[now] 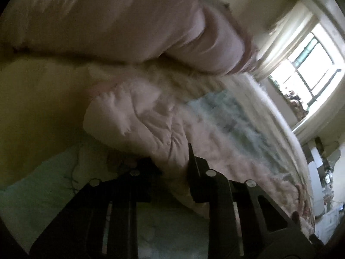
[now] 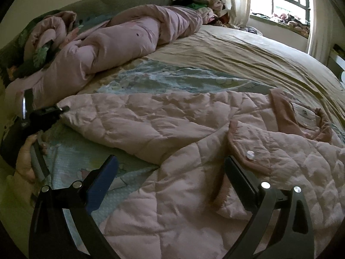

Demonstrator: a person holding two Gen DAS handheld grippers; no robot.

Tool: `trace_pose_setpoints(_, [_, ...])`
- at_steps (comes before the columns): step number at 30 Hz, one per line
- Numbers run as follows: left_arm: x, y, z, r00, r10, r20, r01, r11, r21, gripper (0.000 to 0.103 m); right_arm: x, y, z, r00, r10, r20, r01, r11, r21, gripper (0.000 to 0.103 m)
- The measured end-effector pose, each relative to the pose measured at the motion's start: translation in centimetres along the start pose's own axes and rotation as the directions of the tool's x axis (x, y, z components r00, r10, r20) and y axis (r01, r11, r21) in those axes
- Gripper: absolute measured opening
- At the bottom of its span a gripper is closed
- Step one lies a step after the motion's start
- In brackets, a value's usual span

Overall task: Fold large clothes
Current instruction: 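Lift the held sleeve with the left gripper and carry it over the coat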

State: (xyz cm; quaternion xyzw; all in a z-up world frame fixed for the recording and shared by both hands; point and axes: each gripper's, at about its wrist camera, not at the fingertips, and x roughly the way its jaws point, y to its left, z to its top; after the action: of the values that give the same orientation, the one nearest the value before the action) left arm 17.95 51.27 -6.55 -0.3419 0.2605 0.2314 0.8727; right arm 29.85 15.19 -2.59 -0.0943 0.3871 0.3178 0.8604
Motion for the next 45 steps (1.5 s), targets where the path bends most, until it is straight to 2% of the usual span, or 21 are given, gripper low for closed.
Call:
trace_pose_setpoints(3, [-2.9, -2.3, 0.4, 0.998, -0.031, 0.056, 0.028, 0.998, 0.055, 0.012, -1.2, -0.8, -0.1, 1.000, -0.006, 0.015, 0.006, 1.000, 0.006, 0.098])
trace_pose_setpoints(8, [-8.8, -7.3, 0.8, 0.984, -0.110, 0.140, 0.089, 0.984, 0.154, 0.011, -3.9, -2.9, -0.6, 0.999, -0.010, 0.044, 0.009, 0.999, 0.043, 0.098])
trace_pose_setpoints(13, [-13.7, -12.8, 1.1, 0.970, -0.139, 0.197, 0.087, 0.964, 0.251, 0.011, -7.3, -6.0, -1.6, 0.996, -0.024, 0.088, 0.016, 0.995, 0.095, 0.098])
trace_pose_setpoints(20, [-17.6, -20.0, -0.2, 0.961, -0.165, 0.224, 0.078, 0.933, 0.350, 0.011, -12.1, -11.1, -3.8, 0.988, -0.051, 0.142, 0.026, 0.984, 0.177, 0.098])
trace_pose_setpoints(29, [-19.0, -27.0, -3.1, 0.957, -0.206, 0.206, 0.103, 0.900, 0.424, 0.010, -17.2, -16.9, -6.4, 0.975, -0.080, 0.209, 0.016, 0.956, 0.292, 0.098])
trace_pose_setpoints(45, [-18.8, -37.2, -11.0, 0.955, -0.273, 0.116, 0.158, 0.800, 0.578, 0.010, -21.9, -24.6, -10.8, 0.956, -0.123, 0.267, -0.002, 0.904, 0.427, 0.098])
